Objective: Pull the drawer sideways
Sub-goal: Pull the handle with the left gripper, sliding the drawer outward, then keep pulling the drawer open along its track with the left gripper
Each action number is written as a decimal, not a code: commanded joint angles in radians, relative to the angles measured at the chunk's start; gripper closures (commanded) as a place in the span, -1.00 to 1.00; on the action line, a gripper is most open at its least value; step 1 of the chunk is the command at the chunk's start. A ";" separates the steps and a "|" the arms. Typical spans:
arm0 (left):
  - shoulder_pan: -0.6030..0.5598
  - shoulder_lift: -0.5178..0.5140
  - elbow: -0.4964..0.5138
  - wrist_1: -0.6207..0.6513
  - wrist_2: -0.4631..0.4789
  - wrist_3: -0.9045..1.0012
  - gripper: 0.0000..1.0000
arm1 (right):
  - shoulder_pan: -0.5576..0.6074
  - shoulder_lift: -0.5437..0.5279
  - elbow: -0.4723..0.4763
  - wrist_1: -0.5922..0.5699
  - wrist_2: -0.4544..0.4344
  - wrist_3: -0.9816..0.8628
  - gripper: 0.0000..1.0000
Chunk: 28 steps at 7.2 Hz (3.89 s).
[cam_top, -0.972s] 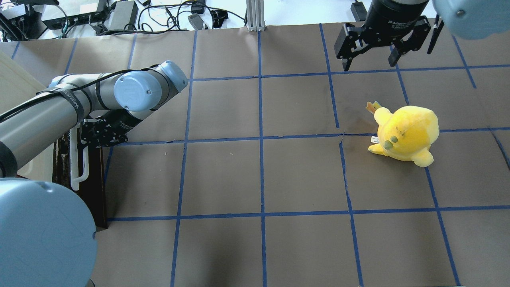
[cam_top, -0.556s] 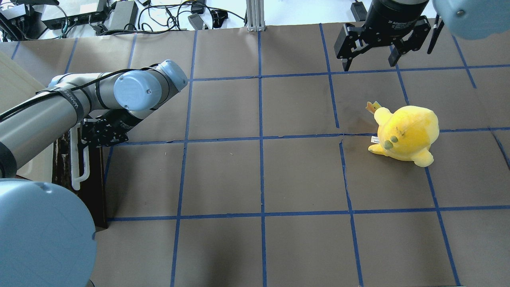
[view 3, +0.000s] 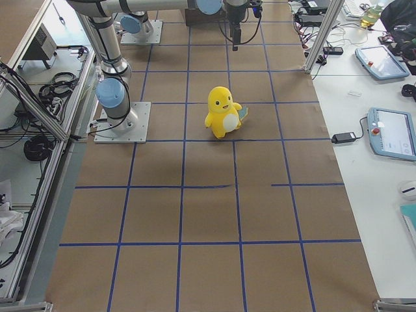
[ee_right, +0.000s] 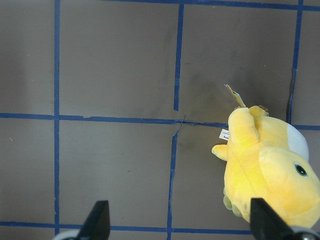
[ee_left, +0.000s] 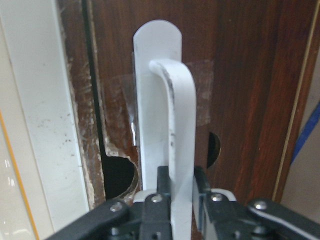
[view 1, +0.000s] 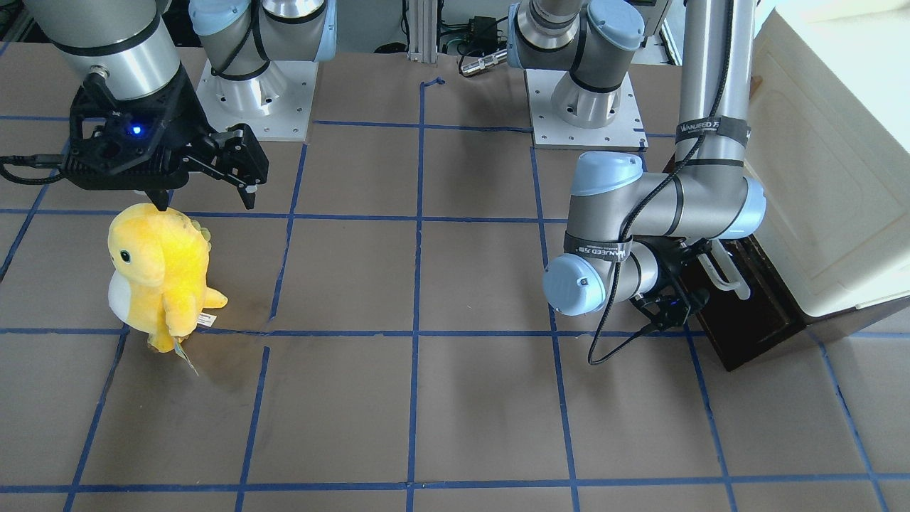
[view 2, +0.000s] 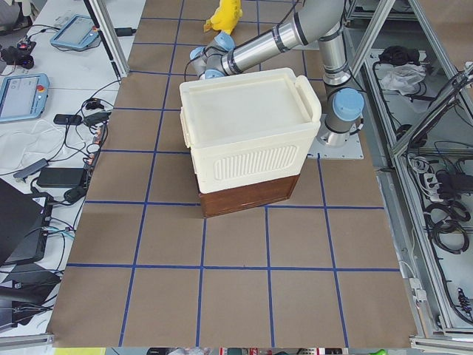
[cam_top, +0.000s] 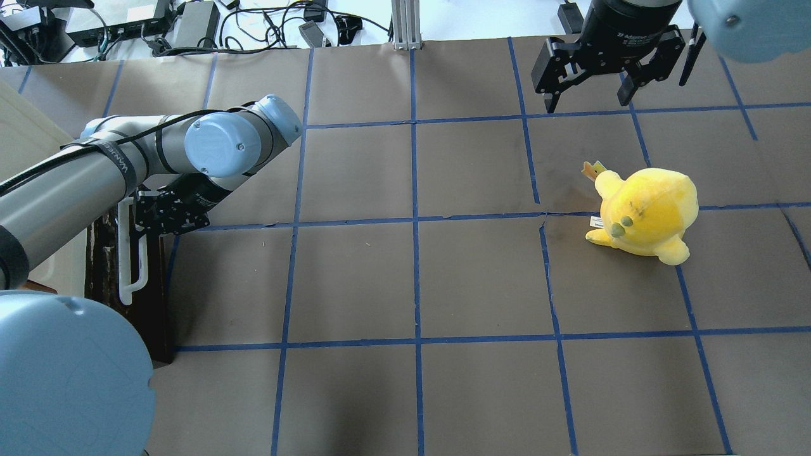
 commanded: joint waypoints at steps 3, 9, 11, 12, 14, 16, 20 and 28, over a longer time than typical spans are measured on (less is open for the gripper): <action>-0.006 0.006 0.002 0.000 -0.004 0.002 0.68 | 0.000 0.000 0.000 0.000 0.000 0.000 -1.00; -0.004 -0.012 0.038 0.003 -0.020 0.044 0.68 | 0.000 0.000 0.000 0.000 0.000 0.000 -1.00; -0.006 -0.014 0.034 0.003 -0.032 0.035 0.68 | 0.000 0.000 0.000 0.000 0.000 0.000 -1.00; -0.007 -0.012 0.034 0.002 -0.034 0.035 0.68 | 0.000 0.000 0.000 0.000 0.000 0.000 -1.00; -0.016 -0.014 0.032 0.002 -0.032 0.035 0.68 | 0.000 0.000 0.000 0.000 0.000 0.000 -1.00; -0.024 -0.014 0.032 0.003 -0.031 0.044 0.68 | 0.000 0.000 0.000 0.000 0.000 0.000 -1.00; -0.024 -0.012 0.037 0.003 -0.032 0.044 0.68 | 0.000 0.000 0.000 0.000 0.000 0.000 -1.00; -0.044 -0.012 0.038 0.013 -0.047 0.045 0.68 | 0.000 0.000 0.000 0.000 0.000 0.000 -1.00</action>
